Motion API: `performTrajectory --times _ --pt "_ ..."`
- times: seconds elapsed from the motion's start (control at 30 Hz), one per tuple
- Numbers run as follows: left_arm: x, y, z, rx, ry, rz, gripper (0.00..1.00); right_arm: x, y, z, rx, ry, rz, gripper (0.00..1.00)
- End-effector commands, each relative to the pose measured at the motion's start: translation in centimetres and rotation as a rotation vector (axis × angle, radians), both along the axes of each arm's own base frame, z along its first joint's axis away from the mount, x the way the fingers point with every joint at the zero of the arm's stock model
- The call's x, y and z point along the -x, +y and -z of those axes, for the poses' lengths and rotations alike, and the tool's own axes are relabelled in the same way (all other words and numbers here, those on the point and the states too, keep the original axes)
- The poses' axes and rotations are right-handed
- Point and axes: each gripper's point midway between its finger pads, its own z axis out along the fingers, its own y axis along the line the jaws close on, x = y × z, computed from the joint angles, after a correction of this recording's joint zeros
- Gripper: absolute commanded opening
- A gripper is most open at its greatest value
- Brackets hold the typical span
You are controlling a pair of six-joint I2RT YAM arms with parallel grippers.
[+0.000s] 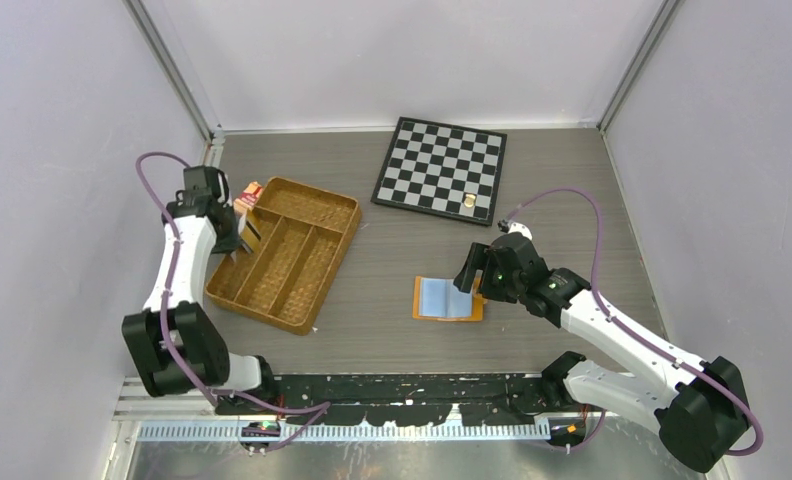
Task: Put the credit cards into the card holder
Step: Pick up the credit card from the storage box.
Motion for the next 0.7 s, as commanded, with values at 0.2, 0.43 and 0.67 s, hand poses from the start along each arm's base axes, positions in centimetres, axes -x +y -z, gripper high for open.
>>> performTrajectory --times 0.2,0.43,0.67 --pt "1.0 -1.1 -6.3 -0.040 -0.160 0.019 0.00 -1.5 1.2 -3.2 -0.040 -0.082 -0.041 0.81" --pt "1.1 -1.5 -10.9 -0.208 -0.179 0.059 0.00 -1.6 1.2 -5.5 -0.053 -0.151 -0.069 0.81" --pt "0.4 -8.2 -15.1 -0.084 -0.303 0.314 0.00 -1.3 2.0 -8.9 -0.094 -0.289 -0.179 0.80"
